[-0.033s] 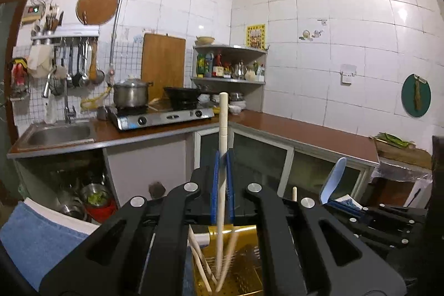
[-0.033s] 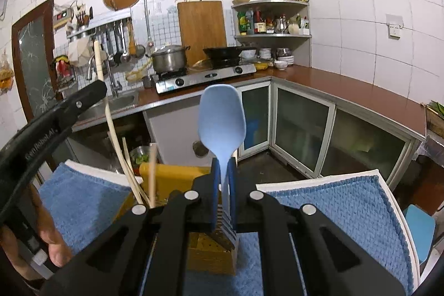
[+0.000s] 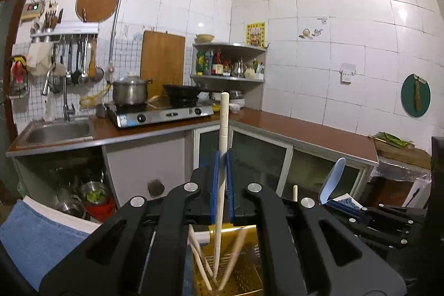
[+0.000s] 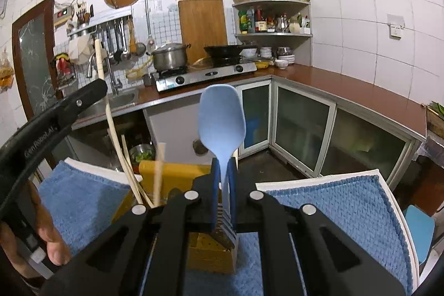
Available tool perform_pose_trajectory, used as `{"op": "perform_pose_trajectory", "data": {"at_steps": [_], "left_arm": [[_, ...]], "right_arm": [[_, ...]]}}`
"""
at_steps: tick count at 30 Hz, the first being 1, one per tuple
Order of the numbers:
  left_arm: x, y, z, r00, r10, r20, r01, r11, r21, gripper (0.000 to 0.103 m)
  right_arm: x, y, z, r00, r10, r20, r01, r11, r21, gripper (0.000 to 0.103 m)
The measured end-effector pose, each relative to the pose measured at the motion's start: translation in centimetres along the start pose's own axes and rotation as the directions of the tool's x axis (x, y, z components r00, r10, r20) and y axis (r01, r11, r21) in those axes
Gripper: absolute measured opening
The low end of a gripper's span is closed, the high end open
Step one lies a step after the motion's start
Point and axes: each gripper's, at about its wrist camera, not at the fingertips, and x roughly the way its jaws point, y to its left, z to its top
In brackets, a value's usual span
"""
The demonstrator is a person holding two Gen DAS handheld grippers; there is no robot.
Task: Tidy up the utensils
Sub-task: 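Lower the spoon and chopstick into the holder and open both tools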
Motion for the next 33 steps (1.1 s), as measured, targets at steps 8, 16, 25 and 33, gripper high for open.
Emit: {"op": "perform_pose_trajectory", "data": {"at_steps": [8, 16, 25, 33], "left_arm": [[1.6, 0.7, -2.9, 0.998, 0.008, -0.062, -0.008, 1.0, -0.001, 0.004], [3.3, 0.7, -6.8, 0.984, 0.048, -0.169, -0.042, 0.998, 0.039, 0.004], [1.3, 2.1, -7.4, 0.97, 0.079, -0.228, -0.073, 0.997, 0.033, 0.037], [-4.5, 3.5, -6.7, 0.968, 0.156, -0.198, -0.146, 0.987, 0.064, 0.083]], "right_arm": [[2.3, -0.2, -1.9, 0.998, 0.006, -0.06, -0.006, 1.0, 0.008, 0.007], [2.3, -0.1, -2.8, 0.998, -0.012, -0.065, 0.011, 1.0, -0.015, 0.007], [1.3, 0.3, -2.7, 0.996, -0.007, -0.091, 0.006, 1.0, -0.01, 0.045], [-2.6, 0.1, -3.0, 0.997, -0.017, -0.074, 0.016, 1.0, -0.012, 0.057]]}}
